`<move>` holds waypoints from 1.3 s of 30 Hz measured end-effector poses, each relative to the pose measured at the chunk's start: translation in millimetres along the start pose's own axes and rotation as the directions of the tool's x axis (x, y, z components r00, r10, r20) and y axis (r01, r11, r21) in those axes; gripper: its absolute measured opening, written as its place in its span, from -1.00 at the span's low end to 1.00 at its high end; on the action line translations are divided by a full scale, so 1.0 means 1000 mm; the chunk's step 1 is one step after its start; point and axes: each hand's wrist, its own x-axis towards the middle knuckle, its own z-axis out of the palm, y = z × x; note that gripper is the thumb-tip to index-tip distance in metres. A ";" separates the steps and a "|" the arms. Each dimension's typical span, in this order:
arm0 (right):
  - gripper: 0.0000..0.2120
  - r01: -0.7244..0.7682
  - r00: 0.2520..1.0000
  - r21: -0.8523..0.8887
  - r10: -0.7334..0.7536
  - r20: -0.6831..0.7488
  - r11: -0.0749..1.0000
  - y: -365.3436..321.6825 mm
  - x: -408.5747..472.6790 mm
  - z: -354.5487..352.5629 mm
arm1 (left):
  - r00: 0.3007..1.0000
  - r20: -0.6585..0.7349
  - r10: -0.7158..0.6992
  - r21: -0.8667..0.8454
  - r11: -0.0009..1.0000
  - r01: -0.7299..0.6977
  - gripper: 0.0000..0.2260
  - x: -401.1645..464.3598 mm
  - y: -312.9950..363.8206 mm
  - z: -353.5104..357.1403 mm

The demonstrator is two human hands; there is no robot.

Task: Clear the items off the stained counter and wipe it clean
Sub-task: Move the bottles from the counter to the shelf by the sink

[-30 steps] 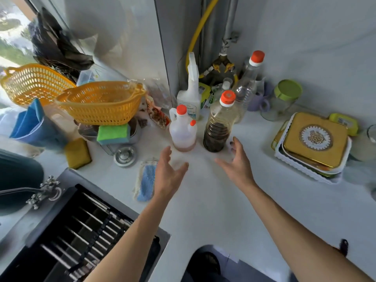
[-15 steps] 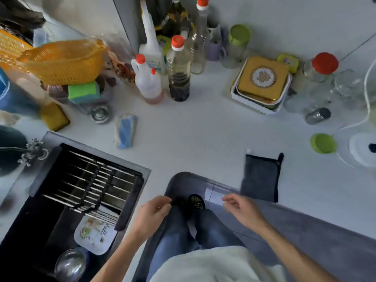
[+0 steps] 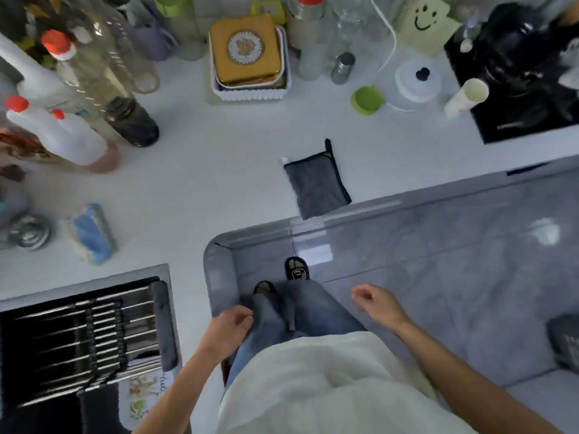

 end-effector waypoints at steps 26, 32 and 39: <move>-0.87 -0.278 0.802 0.889 0.598 0.006 0.364 0.297 -0.073 -0.057 | 0.951 0.280 0.133 0.518 0.813 -0.266 -0.84 0.121 0.324 0.106; -0.88 -0.113 0.789 0.929 0.601 -0.132 0.352 0.315 -0.041 -0.140 | 0.951 0.310 0.021 0.677 0.698 -0.236 -0.87 0.138 0.358 0.110; -0.81 -0.173 0.771 0.902 0.624 -0.125 0.395 0.334 -0.017 -0.202 | 0.955 0.296 -0.014 0.707 0.675 -0.209 -0.81 0.184 0.461 0.129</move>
